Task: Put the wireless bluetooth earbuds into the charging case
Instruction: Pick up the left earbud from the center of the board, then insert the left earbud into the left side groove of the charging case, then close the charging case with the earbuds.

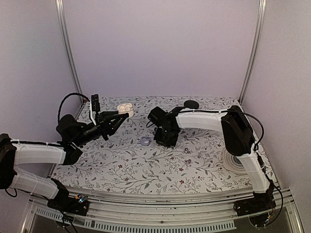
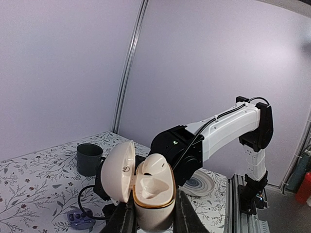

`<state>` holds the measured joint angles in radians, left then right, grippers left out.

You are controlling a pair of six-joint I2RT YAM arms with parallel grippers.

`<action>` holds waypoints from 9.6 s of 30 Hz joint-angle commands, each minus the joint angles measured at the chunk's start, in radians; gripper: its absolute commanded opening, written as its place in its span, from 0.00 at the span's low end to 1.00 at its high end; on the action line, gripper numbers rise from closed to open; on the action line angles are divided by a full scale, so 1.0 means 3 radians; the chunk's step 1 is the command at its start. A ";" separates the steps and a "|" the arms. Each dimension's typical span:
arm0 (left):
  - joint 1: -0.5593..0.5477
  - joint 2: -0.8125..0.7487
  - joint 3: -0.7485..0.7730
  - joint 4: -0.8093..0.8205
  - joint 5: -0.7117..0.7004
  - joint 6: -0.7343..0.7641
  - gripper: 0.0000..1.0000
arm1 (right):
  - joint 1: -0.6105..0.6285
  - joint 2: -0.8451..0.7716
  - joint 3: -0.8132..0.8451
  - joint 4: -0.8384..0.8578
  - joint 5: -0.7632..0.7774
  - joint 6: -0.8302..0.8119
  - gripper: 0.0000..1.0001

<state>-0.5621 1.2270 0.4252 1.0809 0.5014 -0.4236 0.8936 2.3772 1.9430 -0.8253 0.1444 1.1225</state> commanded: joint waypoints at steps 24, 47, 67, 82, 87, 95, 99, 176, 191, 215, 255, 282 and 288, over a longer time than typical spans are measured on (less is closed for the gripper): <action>0.0049 -0.0178 -0.0044 -0.0018 -0.0056 0.0025 0.00 | 0.0128 0.0208 -0.0295 -0.0032 0.0368 -0.1243 0.27; 0.0048 -0.0128 -0.0021 -0.0054 -0.0094 0.0070 0.00 | 0.0148 0.0231 -0.0114 -0.0255 0.0417 -0.1496 0.18; 0.0001 0.0241 -0.0110 0.0209 -0.0494 -0.0126 0.00 | -0.0050 -0.0807 -0.0566 0.0597 0.0389 -0.1379 0.16; -0.0416 0.0621 0.0174 0.0236 -0.1004 -0.0065 0.00 | 0.0020 -0.1739 -0.0612 0.1227 0.0706 -0.1460 0.16; -0.0491 0.0692 0.0351 0.0158 -0.1075 -0.0058 0.00 | 0.0155 -0.1899 -0.0612 0.1481 0.0815 -0.1563 0.16; -0.0639 0.0756 0.0569 0.0039 -0.1137 0.0130 0.00 | 0.0348 -0.2055 -0.0728 0.2056 0.0934 -0.1760 0.17; -0.0661 0.0795 0.0639 0.0016 -0.1150 0.0161 0.00 | 0.0437 -0.2139 -0.0806 0.2297 0.0999 -0.1879 0.18; -0.1174 0.0653 0.1513 -0.0894 -0.2089 0.1151 0.00 | 0.0789 -0.2303 -0.1407 0.3130 0.1112 -0.2194 0.18; -0.1170 0.0672 0.1547 -0.0888 -0.2114 0.1172 0.00 | 0.0790 -0.2330 -0.1456 0.3137 0.1025 -0.2129 0.23; -0.1169 0.0643 0.1487 -0.0800 -0.2047 0.1202 0.00 | 0.0792 -0.2371 -0.1414 0.2985 0.1059 -0.2105 0.32; -0.0795 0.0477 0.0900 -0.0457 -0.0440 0.1062 0.00 | -0.0253 -0.3035 -0.1410 0.1773 -0.0739 -0.2148 0.52; -0.1077 0.0339 0.1119 -0.1033 -0.0243 0.2083 0.00 | -0.0819 -0.2667 -0.1328 0.1649 -0.3212 -0.1975 0.39; -0.1173 0.0346 0.1192 -0.1196 -0.0398 0.2357 0.00 | -0.0812 -0.2473 -0.1277 0.1600 -0.3413 -0.1887 0.35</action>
<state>-0.8864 1.3449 0.7460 0.7658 0.4263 0.1955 0.6533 1.5909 1.5303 -0.3389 -0.8013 0.5255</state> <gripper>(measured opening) 0.225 0.362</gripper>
